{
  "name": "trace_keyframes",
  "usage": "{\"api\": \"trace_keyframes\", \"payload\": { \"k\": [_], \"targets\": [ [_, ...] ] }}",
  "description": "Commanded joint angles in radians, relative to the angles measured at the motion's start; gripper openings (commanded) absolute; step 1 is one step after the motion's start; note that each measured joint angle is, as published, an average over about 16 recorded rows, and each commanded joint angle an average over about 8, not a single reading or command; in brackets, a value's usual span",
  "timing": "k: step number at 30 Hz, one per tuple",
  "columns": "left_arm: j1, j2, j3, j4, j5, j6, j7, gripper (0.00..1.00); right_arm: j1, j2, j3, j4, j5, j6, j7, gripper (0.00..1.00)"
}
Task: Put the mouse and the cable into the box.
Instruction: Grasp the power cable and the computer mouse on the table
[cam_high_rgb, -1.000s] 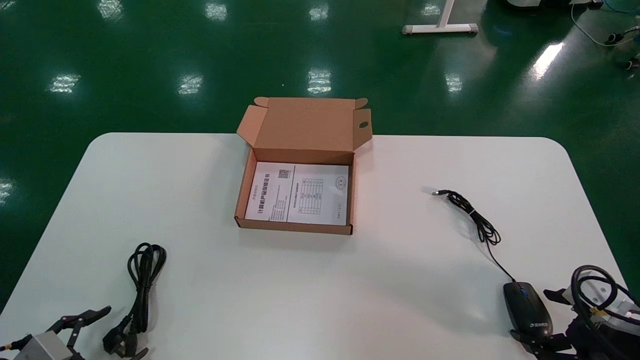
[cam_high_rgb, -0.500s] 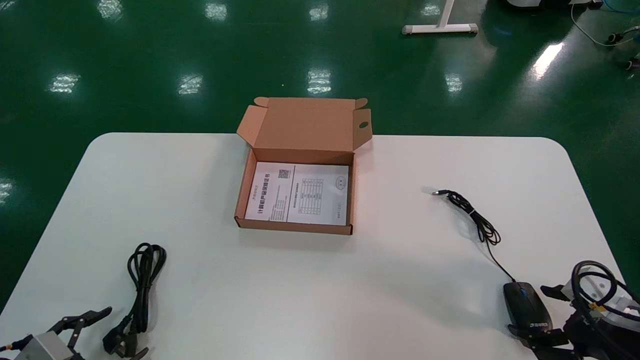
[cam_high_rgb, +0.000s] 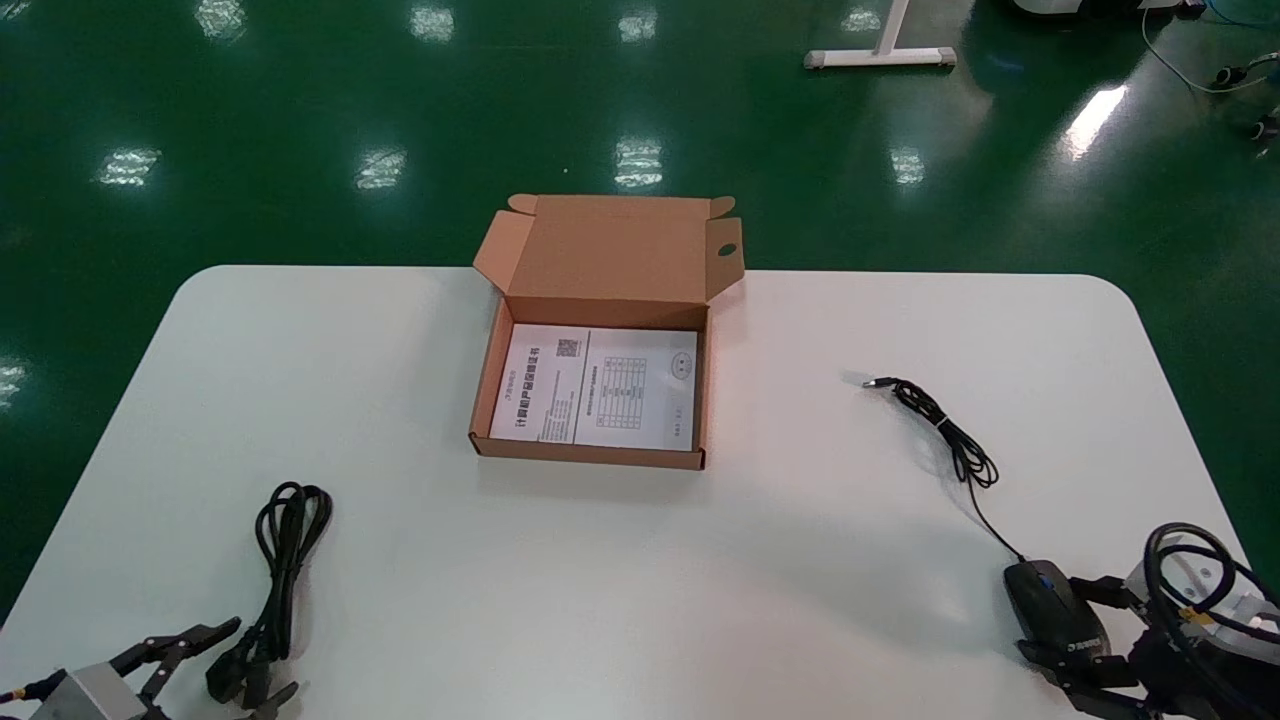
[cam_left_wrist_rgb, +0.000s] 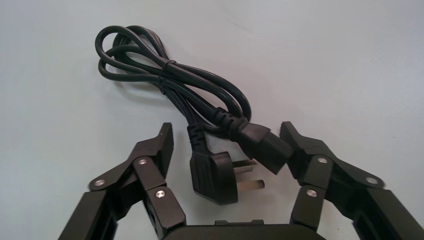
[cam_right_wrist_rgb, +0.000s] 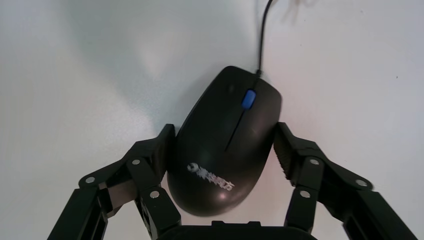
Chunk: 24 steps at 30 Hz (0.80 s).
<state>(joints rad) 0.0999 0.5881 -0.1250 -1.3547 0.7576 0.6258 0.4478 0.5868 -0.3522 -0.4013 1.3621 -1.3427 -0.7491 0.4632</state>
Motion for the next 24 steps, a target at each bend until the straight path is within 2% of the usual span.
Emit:
{"api": "trace_keyframes", "payload": {
  "k": [1,10,17,24],
  "targets": [
    [0.0,0.0,0.0,0.0,0.0,0.0,0.0,0.0,0.0,0.0,0.0,0.0,0.0,0.0,0.0,0.0],
    [-0.003,0.0,0.0,0.006,-0.001,0.004,0.002,0.0,0.002,-0.002,0.0,-0.008,0.0,-0.003,-0.005,0.0],
    [-0.015,0.004,0.001,0.025,-0.004,0.022,0.011,0.0,0.024,-0.016,0.01,-0.027,0.007,-0.007,-0.043,0.0],
    [-0.02,0.016,-0.01,0.025,-0.014,0.012,0.014,0.0,0.054,-0.042,0.035,-0.04,0.008,0.042,-0.072,0.0]
  ]
}}
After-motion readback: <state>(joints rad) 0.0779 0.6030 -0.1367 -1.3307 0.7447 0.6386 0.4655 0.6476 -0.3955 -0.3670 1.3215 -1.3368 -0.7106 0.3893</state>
